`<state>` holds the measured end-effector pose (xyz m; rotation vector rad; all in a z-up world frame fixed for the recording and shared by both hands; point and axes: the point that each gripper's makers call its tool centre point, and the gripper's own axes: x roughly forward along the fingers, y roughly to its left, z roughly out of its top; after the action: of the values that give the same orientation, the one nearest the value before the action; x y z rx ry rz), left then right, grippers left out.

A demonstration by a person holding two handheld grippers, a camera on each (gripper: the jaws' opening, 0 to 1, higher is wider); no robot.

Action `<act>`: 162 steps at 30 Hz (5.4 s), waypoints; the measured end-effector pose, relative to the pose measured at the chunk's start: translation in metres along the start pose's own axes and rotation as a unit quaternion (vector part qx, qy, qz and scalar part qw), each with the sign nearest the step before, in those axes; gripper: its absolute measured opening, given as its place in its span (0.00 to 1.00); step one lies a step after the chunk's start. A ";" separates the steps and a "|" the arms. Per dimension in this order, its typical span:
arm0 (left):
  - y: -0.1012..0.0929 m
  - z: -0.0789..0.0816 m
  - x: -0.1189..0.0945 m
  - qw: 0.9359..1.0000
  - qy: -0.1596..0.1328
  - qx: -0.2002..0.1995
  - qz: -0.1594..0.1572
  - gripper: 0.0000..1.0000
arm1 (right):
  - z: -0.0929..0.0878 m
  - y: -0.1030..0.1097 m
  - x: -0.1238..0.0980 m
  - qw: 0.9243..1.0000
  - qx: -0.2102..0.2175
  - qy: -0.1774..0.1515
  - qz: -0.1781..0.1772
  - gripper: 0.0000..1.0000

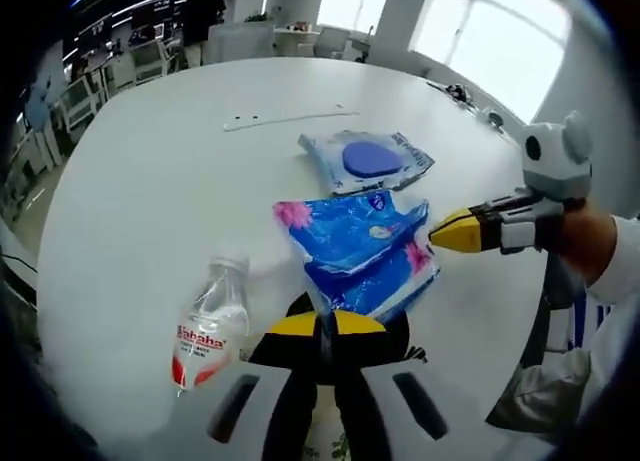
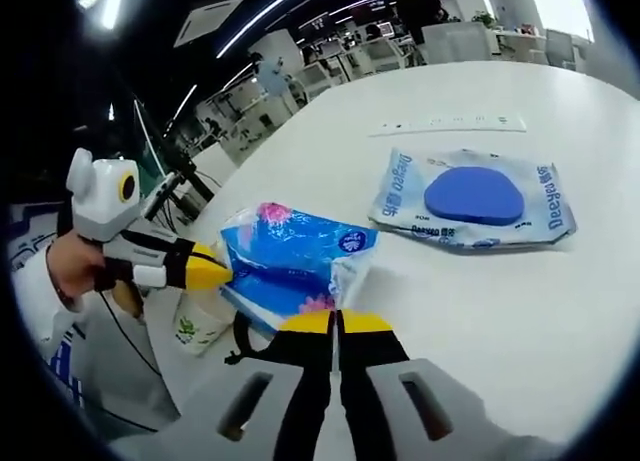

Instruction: Arrange the tabletop items into an orderly group along one side of the table until the central work area is clear of visible clutter.

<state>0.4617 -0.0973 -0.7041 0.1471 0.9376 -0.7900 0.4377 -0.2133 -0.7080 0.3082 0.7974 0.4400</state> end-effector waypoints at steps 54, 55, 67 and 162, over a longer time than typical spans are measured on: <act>-0.145 0.132 -0.032 0.987 -0.130 0.039 -0.082 0.00 | 0.082 -0.060 -0.165 0.987 -0.021 -0.150 -0.053 0.00; -0.147 0.134 -0.031 0.987 -0.131 0.039 -0.083 0.00 | 0.083 -0.061 -0.167 0.987 -0.021 -0.150 -0.054 0.00; -0.181 0.156 -0.013 0.983 -0.140 0.033 -0.112 0.00 | 0.095 -0.086 -0.199 0.982 -0.030 -0.168 -0.079 0.00; -0.205 0.172 0.223 0.993 -0.004 -0.104 -0.063 0.00 | 0.060 -0.316 -0.130 0.988 0.056 -0.073 -0.122 0.00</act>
<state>0.5153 -0.4410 -0.7280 -0.0976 1.0216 -0.8024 0.4852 -0.5569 -0.7226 0.3382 0.7060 0.1413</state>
